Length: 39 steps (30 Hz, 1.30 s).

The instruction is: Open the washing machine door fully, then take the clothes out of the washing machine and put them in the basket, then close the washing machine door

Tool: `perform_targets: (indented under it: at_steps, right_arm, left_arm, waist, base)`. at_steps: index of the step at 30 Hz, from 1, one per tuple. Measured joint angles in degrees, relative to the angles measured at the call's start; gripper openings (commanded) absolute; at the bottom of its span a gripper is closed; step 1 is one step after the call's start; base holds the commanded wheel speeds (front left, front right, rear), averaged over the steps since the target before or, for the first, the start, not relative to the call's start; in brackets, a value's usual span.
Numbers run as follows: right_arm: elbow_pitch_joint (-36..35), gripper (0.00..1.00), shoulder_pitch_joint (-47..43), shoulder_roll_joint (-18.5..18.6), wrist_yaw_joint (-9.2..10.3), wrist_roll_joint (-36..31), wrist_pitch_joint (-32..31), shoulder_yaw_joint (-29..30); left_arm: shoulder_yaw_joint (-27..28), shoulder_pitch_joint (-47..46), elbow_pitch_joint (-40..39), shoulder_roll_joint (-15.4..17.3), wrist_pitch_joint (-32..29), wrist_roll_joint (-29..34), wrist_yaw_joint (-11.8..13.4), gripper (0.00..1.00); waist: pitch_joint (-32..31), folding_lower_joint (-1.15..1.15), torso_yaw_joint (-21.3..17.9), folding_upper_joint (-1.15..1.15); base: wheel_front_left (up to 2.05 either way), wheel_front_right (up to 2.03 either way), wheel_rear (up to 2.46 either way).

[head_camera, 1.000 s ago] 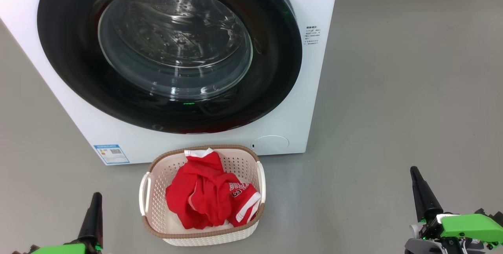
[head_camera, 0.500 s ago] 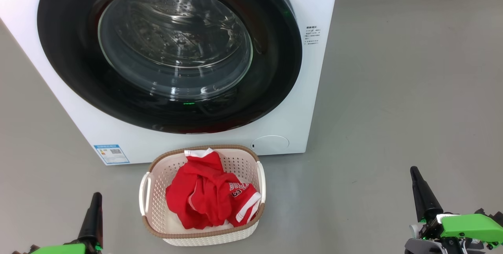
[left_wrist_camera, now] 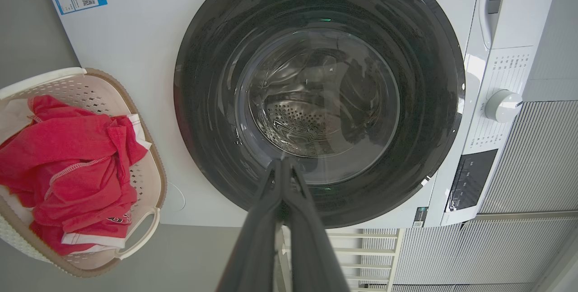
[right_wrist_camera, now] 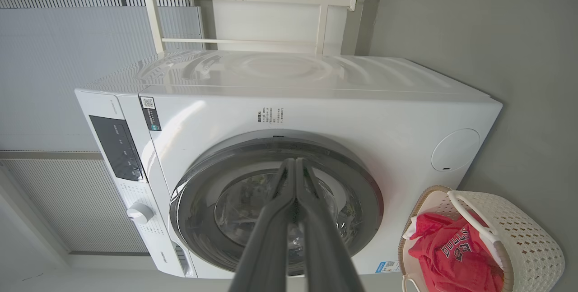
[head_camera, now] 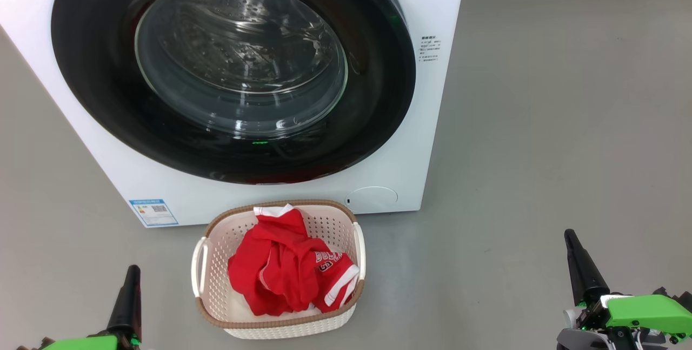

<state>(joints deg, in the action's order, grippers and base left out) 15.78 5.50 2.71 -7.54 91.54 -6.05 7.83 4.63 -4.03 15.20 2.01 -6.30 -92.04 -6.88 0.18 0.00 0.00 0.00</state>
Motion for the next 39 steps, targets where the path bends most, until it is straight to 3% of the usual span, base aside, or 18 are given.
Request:
perform_targets:
  at_steps: [39]
  right_arm:
    - [0.0, 0.0, 0.0, 0.0, 0.0, 0.0, 0.0, 0.0]
  left_arm:
    - [0.0, 0.0, 0.0, 0.0, 0.0, 0.0, 0.0, 0.0]
  waist:
    - [0.0, 0.0, 0.0, 0.0]
  base:
    - [0.0, 0.0, 0.0]
